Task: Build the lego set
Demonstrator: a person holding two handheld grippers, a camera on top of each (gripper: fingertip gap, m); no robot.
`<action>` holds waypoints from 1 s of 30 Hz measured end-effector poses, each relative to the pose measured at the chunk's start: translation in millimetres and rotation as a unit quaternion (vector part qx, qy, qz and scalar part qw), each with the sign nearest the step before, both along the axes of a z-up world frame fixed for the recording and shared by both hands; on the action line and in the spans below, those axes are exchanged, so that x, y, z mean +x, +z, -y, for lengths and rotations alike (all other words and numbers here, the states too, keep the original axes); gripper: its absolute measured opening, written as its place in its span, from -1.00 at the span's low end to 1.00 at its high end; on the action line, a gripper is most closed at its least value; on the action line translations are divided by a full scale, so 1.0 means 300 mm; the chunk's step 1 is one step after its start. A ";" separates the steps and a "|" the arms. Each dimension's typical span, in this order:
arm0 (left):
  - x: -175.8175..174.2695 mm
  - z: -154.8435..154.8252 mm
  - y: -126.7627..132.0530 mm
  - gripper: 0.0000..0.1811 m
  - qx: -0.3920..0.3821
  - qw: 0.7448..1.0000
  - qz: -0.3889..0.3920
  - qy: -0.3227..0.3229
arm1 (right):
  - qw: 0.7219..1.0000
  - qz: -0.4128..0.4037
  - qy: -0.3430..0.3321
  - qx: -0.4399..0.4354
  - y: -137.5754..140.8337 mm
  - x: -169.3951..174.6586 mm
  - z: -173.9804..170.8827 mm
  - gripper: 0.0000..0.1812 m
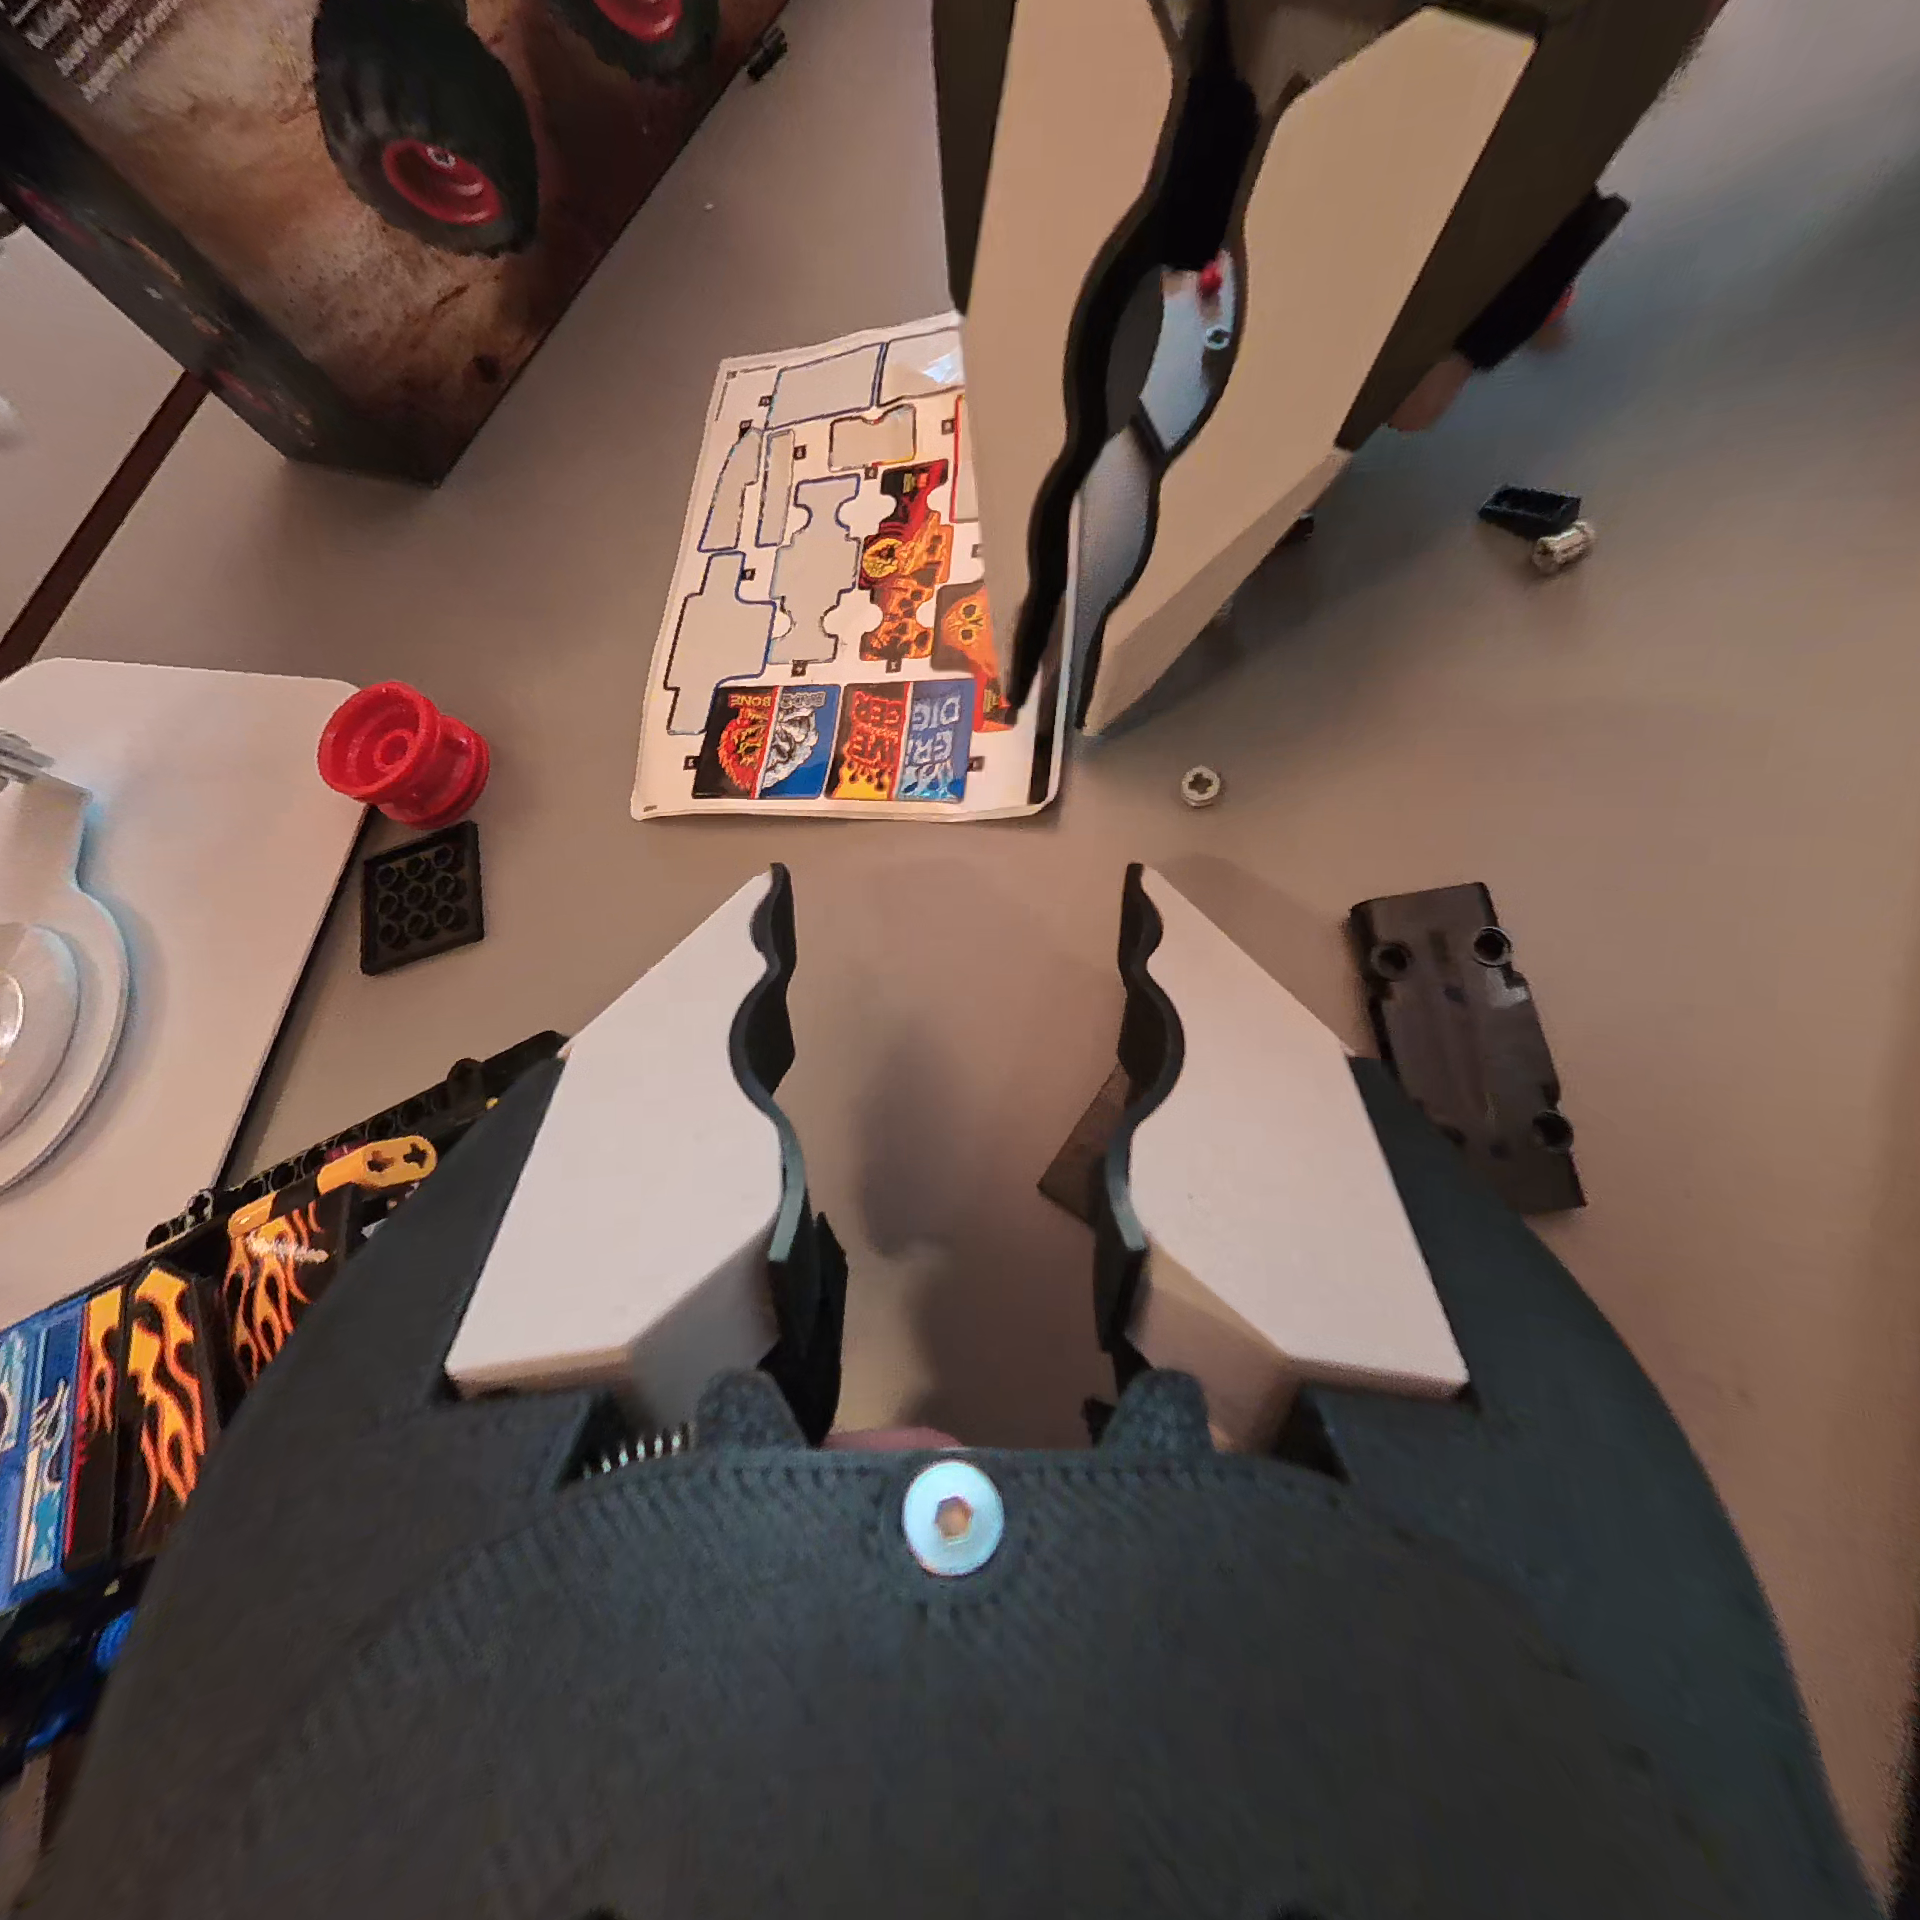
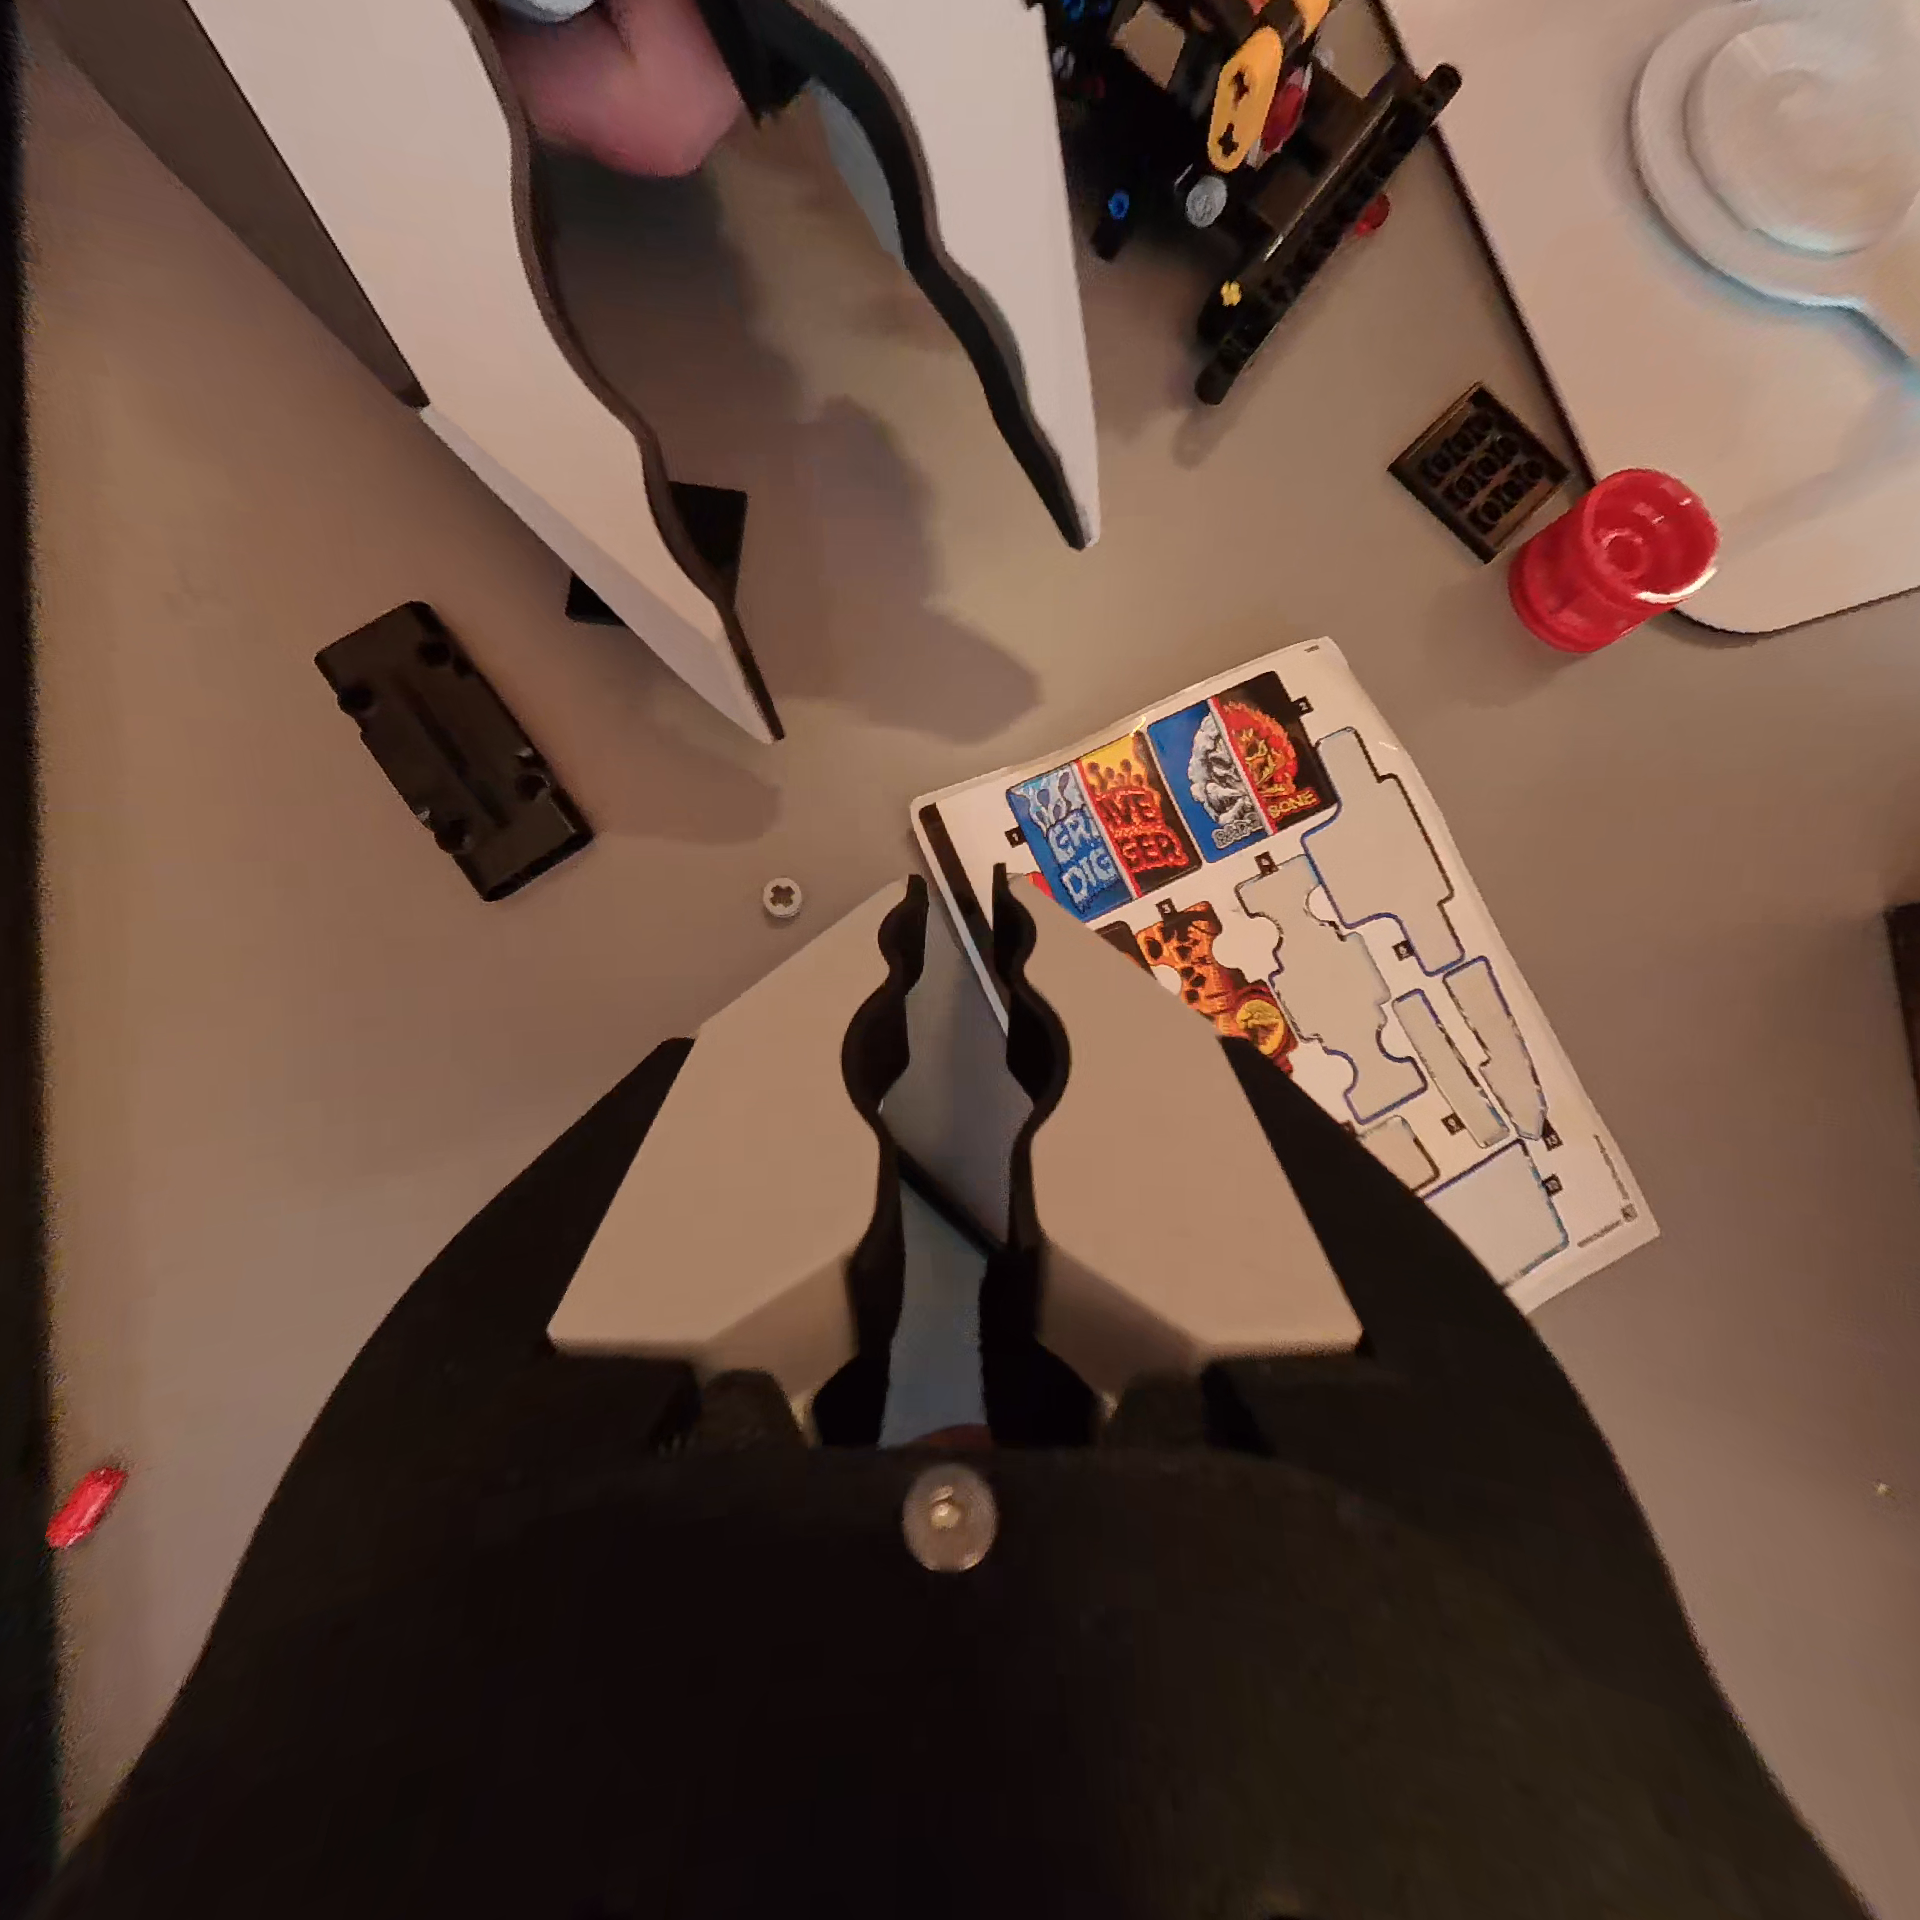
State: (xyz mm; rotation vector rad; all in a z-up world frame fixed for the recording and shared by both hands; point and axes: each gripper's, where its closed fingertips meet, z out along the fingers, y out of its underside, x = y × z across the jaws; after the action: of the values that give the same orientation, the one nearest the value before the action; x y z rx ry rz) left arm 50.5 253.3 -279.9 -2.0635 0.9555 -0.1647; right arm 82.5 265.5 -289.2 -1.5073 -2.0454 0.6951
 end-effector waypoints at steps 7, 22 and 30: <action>0.008 0.029 0.035 -0.33 0.013 1.000 -0.002 -0.018 | 0.999 -0.032 -0.013 0.016 0.053 0.021 -0.026 -0.98; 0.038 0.112 0.052 -0.38 0.006 0.997 -0.014 -0.078 | 0.999 -0.049 -0.006 0.014 0.067 0.041 -0.030 -1.00; 0.035 0.141 0.035 -0.39 -0.013 0.996 -0.025 -0.091 | 0.998 -0.058 0.013 0.009 0.082 0.044 -0.003 -1.00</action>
State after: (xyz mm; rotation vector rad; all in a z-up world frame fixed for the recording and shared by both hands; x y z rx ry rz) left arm 61.1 211.0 -269.4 -2.0113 1.1769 -0.2234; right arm 95.8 266.4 -264.7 -1.4000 -1.9831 0.7548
